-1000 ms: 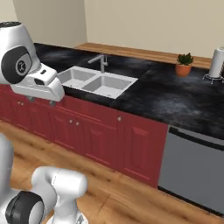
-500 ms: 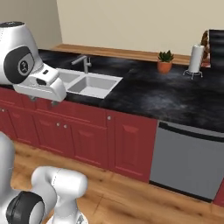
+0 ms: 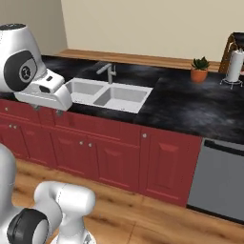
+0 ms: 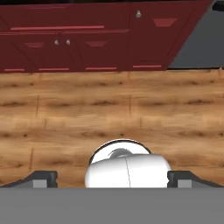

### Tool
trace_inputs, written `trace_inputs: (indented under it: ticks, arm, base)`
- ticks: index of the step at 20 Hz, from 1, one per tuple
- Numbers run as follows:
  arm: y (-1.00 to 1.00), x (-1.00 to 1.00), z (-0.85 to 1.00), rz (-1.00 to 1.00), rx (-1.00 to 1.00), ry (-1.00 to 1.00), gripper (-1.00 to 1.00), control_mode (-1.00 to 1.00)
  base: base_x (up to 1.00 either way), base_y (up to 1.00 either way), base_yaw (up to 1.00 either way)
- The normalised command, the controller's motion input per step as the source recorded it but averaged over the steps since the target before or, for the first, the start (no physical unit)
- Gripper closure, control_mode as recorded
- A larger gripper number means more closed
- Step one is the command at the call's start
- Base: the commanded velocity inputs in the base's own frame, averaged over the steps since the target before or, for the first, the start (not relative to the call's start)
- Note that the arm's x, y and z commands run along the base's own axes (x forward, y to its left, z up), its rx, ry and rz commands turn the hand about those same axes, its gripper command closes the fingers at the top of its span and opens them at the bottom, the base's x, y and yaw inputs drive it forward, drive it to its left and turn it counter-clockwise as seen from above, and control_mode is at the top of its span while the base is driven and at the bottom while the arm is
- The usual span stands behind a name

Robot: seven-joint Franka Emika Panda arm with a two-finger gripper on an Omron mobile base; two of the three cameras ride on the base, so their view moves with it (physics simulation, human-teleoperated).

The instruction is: Pick up the dish brush and sponge from the sink, and place them back in the cabinet, and close the cabinet door.

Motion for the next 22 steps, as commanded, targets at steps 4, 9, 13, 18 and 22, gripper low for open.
trace_inputs:
  ticks: [4, 9, 13, 18, 22]
  arm:
    - [0.0, 0.0, 0.0, 0.0, 0.0, 0.0, -1.0, 1.0]
    - [0.0, 0.0, 0.0, 0.0, 0.0, 0.0, -1.0, 1.0]
    - [0.0, 0.0, 0.0, 0.0, 0.0, 0.0, -1.0, 1.0]
    - [0.0, 0.0, 0.0, 0.0, 0.0, 0.0, -1.0, 1.0]
    - [0.0, 0.0, 0.0, 0.0, 0.0, 0.0, -1.0, 1.0]
  base:
    - [0.41, 0.61, -0.03]
    - [0.44, 0.53, -0.04]
    - [0.56, 0.2, -0.09]
    - [0.66, 0.18, -0.12]
    - [0.62, 0.2, -0.12]
